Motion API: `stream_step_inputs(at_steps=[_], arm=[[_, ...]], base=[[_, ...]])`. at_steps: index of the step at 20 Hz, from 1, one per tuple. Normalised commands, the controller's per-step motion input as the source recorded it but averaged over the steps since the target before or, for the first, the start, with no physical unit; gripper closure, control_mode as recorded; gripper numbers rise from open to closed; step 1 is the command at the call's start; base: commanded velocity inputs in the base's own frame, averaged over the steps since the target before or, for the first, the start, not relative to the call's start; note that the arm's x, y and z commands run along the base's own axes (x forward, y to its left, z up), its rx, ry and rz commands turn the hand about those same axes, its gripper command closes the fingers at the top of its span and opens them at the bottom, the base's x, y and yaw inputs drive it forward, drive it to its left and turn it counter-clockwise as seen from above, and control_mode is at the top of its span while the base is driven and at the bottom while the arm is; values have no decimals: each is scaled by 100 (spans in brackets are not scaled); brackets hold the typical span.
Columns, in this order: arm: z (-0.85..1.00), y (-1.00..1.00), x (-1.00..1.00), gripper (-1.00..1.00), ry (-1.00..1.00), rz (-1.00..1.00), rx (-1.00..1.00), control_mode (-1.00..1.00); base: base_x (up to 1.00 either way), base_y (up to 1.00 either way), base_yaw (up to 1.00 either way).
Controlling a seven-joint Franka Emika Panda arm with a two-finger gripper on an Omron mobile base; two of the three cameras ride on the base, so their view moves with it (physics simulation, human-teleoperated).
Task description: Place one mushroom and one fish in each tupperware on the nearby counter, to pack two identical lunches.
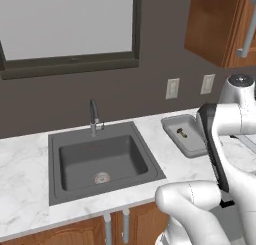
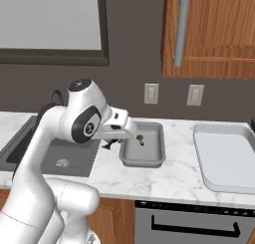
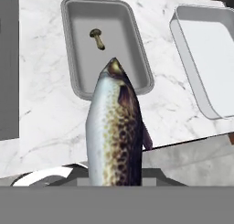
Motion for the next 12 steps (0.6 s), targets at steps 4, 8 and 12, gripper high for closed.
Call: stream_step_inputs(at_steps=[4,8,12], arm=[[-60,-24,47,100,0,0,0,-100],[-53,0,54,100,0,0,0,-100],[-41,0,61,100,0,0,0,-100]], base=[[0,0,0],[0,0,0],[0,0,0]])
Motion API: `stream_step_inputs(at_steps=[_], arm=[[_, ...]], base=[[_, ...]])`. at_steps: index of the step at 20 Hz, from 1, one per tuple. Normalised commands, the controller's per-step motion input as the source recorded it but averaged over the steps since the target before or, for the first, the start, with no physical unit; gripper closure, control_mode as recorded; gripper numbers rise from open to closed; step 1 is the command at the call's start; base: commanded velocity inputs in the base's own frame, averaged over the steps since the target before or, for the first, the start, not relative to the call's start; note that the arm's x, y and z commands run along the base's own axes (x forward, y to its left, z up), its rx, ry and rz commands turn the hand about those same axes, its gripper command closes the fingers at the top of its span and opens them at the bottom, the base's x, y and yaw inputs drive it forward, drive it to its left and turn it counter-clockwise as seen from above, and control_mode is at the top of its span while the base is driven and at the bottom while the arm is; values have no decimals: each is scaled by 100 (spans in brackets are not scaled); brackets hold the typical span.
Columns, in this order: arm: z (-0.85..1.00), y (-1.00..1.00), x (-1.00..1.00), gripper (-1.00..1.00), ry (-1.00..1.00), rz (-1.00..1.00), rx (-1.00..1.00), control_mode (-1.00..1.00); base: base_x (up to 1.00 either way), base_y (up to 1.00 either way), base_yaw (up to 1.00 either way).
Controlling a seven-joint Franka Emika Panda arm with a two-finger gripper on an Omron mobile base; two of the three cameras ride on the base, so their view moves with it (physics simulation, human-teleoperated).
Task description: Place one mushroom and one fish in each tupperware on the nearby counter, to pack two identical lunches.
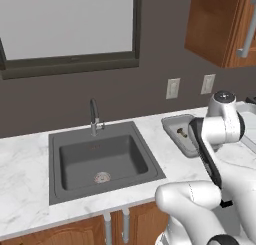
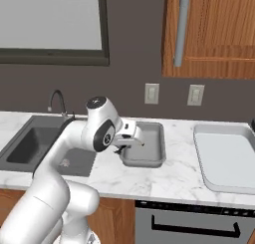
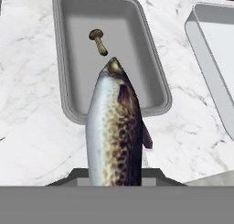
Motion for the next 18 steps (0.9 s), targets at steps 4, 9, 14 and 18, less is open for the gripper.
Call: stream_step_inputs(at_steps=[4,9,14,18], arm=[[-22,-4,55,100,1,0,0,-100],[-11,-18,47,100,3,0,0,-100],[-10,-21,41,100,3,0,0,-100],[-16,-9,39,100,1,0,0,-100]], base=[[0,0,0],[0,0,0],[0,0,0],[0,0,0]])
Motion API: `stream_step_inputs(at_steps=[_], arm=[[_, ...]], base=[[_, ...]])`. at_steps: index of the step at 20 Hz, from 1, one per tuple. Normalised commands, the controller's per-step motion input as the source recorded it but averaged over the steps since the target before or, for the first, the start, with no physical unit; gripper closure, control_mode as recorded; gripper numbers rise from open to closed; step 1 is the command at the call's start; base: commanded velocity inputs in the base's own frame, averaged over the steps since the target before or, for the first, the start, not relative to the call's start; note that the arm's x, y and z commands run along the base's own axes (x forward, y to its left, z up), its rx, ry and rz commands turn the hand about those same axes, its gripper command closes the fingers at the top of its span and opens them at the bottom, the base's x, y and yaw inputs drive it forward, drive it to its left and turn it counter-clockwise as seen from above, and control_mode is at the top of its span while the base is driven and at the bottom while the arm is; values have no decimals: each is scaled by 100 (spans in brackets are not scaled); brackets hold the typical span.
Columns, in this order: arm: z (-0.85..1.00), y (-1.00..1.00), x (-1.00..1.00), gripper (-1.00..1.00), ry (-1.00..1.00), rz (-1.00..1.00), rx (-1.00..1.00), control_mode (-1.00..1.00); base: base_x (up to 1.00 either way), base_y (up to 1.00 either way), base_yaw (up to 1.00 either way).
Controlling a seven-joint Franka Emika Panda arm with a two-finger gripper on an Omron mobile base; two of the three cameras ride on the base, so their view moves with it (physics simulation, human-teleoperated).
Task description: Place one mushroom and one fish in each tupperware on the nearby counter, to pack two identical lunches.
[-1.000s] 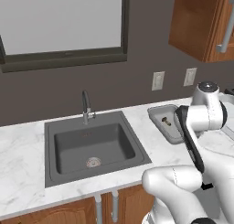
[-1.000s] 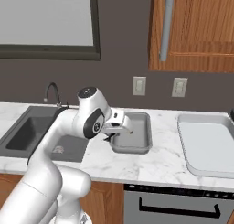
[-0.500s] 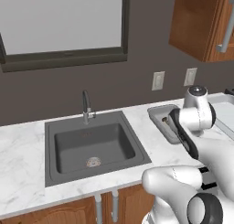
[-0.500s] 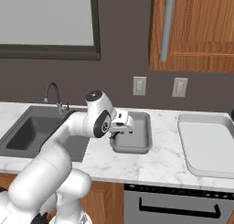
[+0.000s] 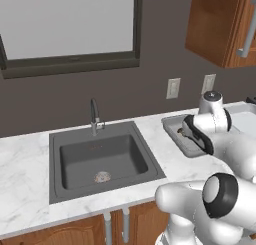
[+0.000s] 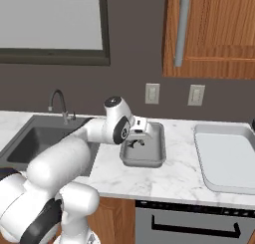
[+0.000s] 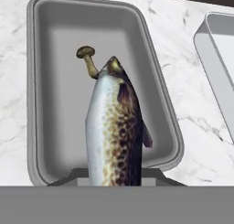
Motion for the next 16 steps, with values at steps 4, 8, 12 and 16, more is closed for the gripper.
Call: stream_step_inputs(at_steps=[4,8,12,16], arm=[[-29,-11,29,100,0,0,0,-100],[-34,-23,25,100,0,0,0,-100],[-31,-30,28,100,0,0,0,-100],[-24,-16,41,100,0,0,0,-100]], base=[[0,0,0],[0,0,0],[0,0,0],[0,0,0]])
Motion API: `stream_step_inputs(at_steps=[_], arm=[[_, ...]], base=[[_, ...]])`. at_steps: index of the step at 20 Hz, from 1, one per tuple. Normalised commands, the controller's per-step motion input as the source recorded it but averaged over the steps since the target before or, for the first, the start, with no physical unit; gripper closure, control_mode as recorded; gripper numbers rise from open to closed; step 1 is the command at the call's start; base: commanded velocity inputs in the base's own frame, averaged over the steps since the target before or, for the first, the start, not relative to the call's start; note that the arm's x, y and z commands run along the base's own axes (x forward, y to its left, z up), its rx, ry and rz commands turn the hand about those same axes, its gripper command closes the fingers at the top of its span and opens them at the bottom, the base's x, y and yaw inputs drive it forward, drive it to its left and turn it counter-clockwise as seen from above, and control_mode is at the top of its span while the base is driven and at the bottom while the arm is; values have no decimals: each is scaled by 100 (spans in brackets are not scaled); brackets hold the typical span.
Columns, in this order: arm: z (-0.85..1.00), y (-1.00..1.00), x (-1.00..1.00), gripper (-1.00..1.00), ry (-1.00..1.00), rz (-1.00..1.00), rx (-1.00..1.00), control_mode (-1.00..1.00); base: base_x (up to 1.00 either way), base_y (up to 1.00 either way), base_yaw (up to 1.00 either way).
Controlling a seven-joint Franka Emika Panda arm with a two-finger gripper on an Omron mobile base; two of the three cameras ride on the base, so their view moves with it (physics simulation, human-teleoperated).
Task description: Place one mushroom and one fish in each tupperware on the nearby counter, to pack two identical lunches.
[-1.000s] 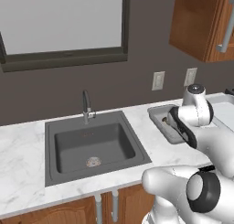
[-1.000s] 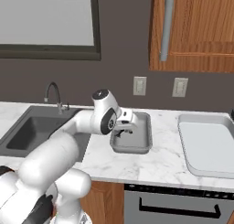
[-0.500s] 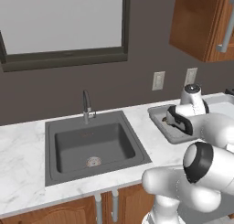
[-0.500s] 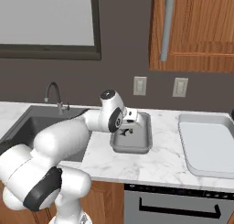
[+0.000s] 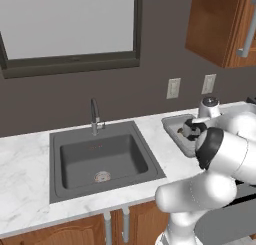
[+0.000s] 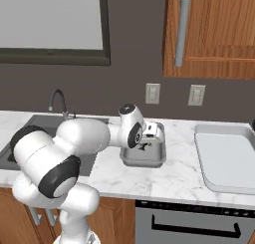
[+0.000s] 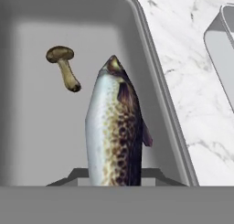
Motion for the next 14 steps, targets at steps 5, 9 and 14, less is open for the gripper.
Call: stream_step_inputs(at_steps=[5,9,14], arm=[[-24,-4,40,100,0,0,0,-100],[-26,-6,31,100,0,0,0,-100],[-23,-16,9,-100,0,0,0,-100]], base=[[0,0,0],[0,0,0],[0,0,0]])
